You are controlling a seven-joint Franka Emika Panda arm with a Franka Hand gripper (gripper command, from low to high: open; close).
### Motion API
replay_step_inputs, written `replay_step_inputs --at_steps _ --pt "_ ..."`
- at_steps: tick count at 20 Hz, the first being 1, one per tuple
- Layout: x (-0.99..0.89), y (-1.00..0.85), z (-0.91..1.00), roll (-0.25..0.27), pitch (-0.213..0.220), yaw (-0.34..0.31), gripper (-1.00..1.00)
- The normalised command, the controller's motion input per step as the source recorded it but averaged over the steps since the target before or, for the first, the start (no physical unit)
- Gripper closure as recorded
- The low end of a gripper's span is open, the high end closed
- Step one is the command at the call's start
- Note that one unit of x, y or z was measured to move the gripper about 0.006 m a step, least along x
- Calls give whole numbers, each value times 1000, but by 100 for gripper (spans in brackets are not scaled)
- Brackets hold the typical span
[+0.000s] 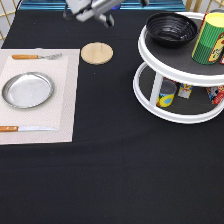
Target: Pick up the bowl from the lazy Susan and put bowl on the plate
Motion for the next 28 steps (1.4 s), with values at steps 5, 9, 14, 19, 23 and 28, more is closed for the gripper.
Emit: replay_step_inputs --at_steps 5,9,14,19,23,28 --pt "-666 743 -117 -204 -2 0 -100" --pt "-625 383 -462 -140 0 -25 -100" --pt "-206 113 -339 -189 0 -54 -100" --pt "0 26 -327 -159 0 -16 -100" --pt "0 148 -301 -150 0 -34 -100" --pt "-1 87 -181 -92 4 -5 -100"
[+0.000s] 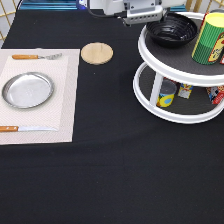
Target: Pick up the bowl from the lazy Susan and put bowl on the plate
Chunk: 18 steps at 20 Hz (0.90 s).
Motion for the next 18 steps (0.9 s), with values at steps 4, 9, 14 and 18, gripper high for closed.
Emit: replay_step_inputs --at_steps 4,9,14,18 --pt "0 190 28 -97 40 -13 100" --pt "7 271 114 -111 48 -11 100" --pt "0 317 4 -120 30 -18 100" --pt "68 253 1 -102 15 -17 100"
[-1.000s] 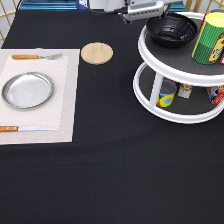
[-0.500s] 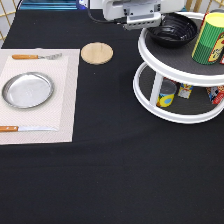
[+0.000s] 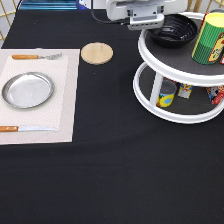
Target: Pick up the bowl from the lazy Susan and put bowl on the plate
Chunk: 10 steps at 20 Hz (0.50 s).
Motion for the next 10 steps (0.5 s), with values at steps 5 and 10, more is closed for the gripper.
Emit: replay_step_inputs --at_steps 5,10 --pt "25 33 70 -40 4 -32 100" --pt "5 -131 470 10 67 -26 100"
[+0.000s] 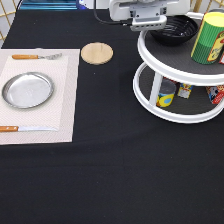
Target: Pick up the bowl from the lazy Susan and put bowl on the plate
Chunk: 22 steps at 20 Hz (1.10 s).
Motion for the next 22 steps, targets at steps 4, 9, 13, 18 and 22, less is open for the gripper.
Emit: replay_step_inputs --at_steps 4,9,13,18,22 --pt "84 -207 819 54 129 -43 100" --pt "129 -669 687 145 175 -26 100" --pt "305 -919 166 102 102 0 100" --pt "471 -949 -81 18 -7 0 100" --pt "420 -991 -269 0 -117 0 100"
